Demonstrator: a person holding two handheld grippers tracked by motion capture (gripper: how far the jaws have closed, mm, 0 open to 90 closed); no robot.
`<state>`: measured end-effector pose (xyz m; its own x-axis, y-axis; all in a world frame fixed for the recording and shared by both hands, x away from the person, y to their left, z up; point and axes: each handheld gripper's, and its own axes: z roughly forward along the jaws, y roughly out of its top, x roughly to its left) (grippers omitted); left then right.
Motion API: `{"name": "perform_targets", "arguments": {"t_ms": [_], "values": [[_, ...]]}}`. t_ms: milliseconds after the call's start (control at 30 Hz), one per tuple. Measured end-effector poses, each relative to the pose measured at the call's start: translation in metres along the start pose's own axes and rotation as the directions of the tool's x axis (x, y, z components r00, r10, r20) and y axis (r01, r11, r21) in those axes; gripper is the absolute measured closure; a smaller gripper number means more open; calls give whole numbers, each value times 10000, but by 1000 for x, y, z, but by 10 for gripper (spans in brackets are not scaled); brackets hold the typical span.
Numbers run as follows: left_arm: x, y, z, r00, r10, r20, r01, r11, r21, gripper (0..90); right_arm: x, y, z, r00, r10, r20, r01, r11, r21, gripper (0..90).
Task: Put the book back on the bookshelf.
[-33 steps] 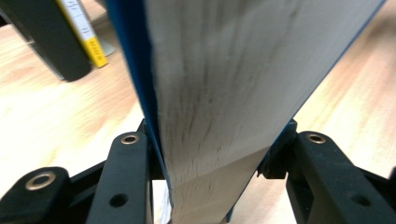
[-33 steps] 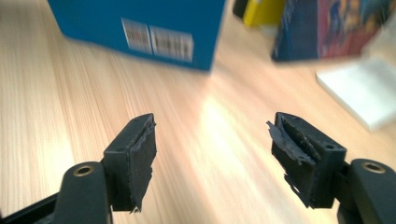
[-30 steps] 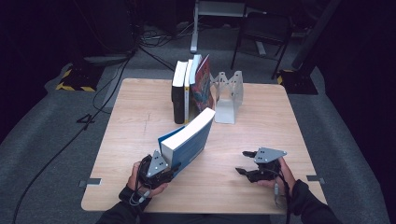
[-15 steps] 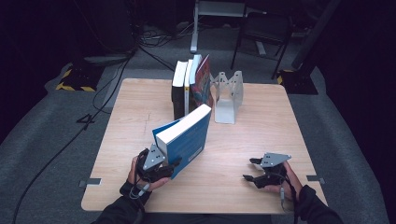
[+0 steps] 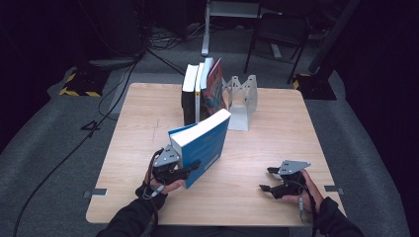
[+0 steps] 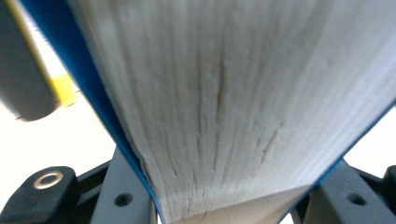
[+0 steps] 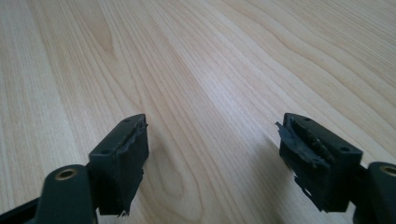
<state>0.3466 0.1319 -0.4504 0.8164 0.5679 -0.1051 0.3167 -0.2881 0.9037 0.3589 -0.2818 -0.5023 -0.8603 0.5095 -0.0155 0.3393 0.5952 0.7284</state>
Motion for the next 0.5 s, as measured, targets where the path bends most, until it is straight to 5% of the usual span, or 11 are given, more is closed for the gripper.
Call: {"name": "perform_targets", "arguments": {"t_ms": [167,300,467,500], "values": [[-8,7,17,9976,220,654,-226,9997,84,587,-2,-3,-4,9999,95,85,-95,9999,64,231],[-20,15,38,9889,419,1427,-441,9989,127,587,-7,-7,-8,9992,263,293,-267,9996,128,217],[-39,25,66,9694,754,2338,-808,9966,137,585,-10,-8,-12,9986,241,465,-251,9995,216,253],[-46,28,72,9592,897,2682,-980,9950,178,583,-11,-8,-14,9975,245,661,-255,9996,157,259]]}}
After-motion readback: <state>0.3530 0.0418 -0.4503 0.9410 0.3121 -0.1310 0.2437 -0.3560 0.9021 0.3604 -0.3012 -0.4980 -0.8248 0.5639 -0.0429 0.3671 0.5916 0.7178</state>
